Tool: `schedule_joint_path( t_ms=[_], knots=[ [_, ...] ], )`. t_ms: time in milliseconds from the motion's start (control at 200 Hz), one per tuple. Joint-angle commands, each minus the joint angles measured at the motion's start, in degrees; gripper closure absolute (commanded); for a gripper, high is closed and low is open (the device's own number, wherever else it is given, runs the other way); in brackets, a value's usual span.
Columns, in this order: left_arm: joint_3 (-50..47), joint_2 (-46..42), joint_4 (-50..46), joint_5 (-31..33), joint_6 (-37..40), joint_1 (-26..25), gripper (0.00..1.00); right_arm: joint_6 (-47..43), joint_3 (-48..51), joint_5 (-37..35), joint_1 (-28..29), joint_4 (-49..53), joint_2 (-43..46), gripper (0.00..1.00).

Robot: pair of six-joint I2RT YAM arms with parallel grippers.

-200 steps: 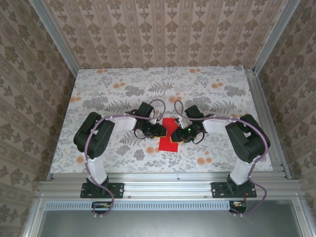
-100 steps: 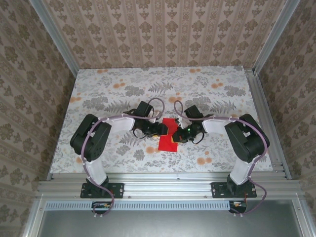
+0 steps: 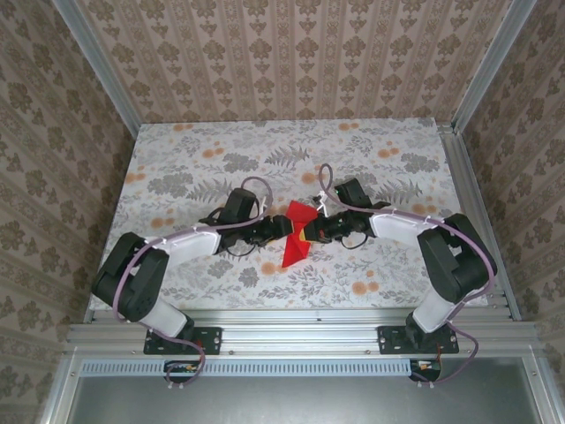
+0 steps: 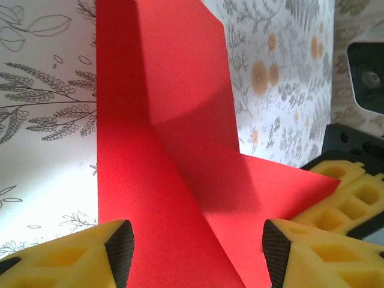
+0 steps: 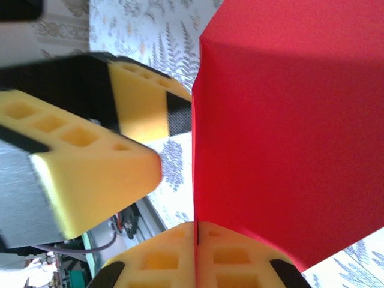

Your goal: Fold a paper plane with a square sheet of paper (pick it up from the middle)

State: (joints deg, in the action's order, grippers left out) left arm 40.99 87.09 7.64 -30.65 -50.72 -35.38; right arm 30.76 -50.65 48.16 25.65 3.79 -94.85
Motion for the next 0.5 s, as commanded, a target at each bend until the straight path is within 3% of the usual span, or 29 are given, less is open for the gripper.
schedule_joint_path(
  t_ms=[0, 225, 495],
  knots=[
    [-2.7, -1.9, 9.9, 2.3, -8.8, 0.6, 0.38, 3.6, -0.6, 3.7, -0.4, -3.8, 2.5, 0.98],
    [-5.5, 2.6, 27.3, -0.5, -18.3, 0.9, 0.42, 6.2, -0.3, 5.1, -0.9, -6.2, 3.6, 0.98],
    [-3.1, 4.1, 29.4, -2.7, -18.9, 0.4, 0.49, 7.6, 1.1, 5.5, -1.7, -7.9, 4.2, 0.98]
  ],
)
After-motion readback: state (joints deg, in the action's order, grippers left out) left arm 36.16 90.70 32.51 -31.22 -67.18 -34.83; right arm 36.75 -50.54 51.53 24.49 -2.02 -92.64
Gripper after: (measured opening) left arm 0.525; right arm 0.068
